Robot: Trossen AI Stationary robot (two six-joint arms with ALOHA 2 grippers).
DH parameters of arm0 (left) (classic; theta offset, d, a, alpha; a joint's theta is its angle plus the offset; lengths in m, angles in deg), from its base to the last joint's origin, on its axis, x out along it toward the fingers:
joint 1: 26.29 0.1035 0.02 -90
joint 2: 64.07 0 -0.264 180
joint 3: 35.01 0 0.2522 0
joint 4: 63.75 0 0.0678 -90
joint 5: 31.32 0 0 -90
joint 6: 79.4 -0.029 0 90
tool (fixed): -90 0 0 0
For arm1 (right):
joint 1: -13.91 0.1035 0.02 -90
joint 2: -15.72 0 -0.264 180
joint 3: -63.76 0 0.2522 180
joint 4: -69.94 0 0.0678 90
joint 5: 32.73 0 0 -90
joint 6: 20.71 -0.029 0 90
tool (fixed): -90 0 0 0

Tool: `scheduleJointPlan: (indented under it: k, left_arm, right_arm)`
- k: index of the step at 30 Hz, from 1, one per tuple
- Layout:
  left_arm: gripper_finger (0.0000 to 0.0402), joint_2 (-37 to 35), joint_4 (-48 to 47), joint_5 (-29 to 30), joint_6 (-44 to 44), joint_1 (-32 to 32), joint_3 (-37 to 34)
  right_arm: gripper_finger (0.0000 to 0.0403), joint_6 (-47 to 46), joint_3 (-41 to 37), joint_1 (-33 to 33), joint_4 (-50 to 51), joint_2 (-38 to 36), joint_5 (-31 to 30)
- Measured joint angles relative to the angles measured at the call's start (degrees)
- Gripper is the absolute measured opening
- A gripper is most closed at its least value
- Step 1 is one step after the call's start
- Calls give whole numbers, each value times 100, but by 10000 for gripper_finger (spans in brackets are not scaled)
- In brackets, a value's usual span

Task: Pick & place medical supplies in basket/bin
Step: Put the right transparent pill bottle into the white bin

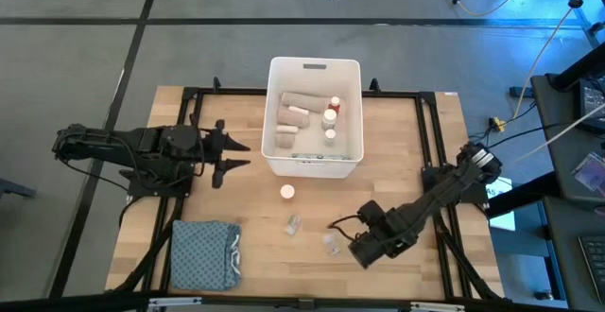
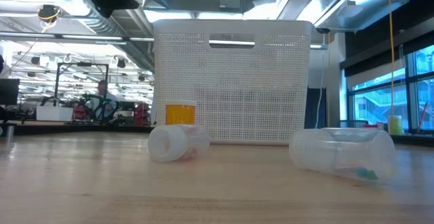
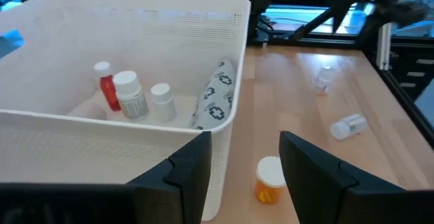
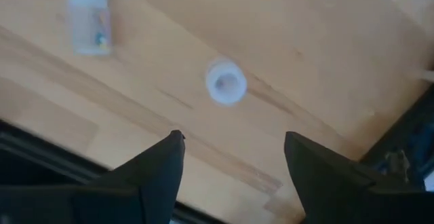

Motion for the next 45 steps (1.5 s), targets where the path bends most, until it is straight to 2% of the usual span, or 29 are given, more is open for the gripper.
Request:
scheduleJointPlan:
  k: [4, 10, 13, 22, 28, 32, 40, 43, 45]
  left_arm:
    - [166, 2, -2, -80, 8, 0, 0]
    - [166, 1, -15, -80, 26, 0, 0]
    - [166, 0, -38, -80, 23, -1, 1]
    - [166, 0, -42, -78, 20, 0, 0]
    - [166, 0, -42, -78, 19, 0, 0]
    - [166, 1, -42, -74, 18, -1, 0]
    - [166, 1, 5, -54, 17, 0, 0]
    - [166, 2, 4, -54, 12, 0, 0]
    - [166, 0, 4, -54, 10, -2, 0]
  right_arm:
    - [252, 196, -505, -124, -311, -109, 130]
    - [252, 659, -1186, -332, -1315, -232, 236]
    - [252, 669, -1463, -400, -1388, -252, 258]
    - [252, 945, -2183, -516, -2582, -247, 622]
    - [251, 940, -2417, -527, -2786, -245, 677]
    - [231, 938, -2472, -532, -2808, -245, 702]
    - [157, 962, -2462, -532, -2792, -243, 864]
    - [133, 1183, -2292, -534, -2667, -234, 1063]
    - [132, 1374, -2053, -557, -2497, -262, 1111]
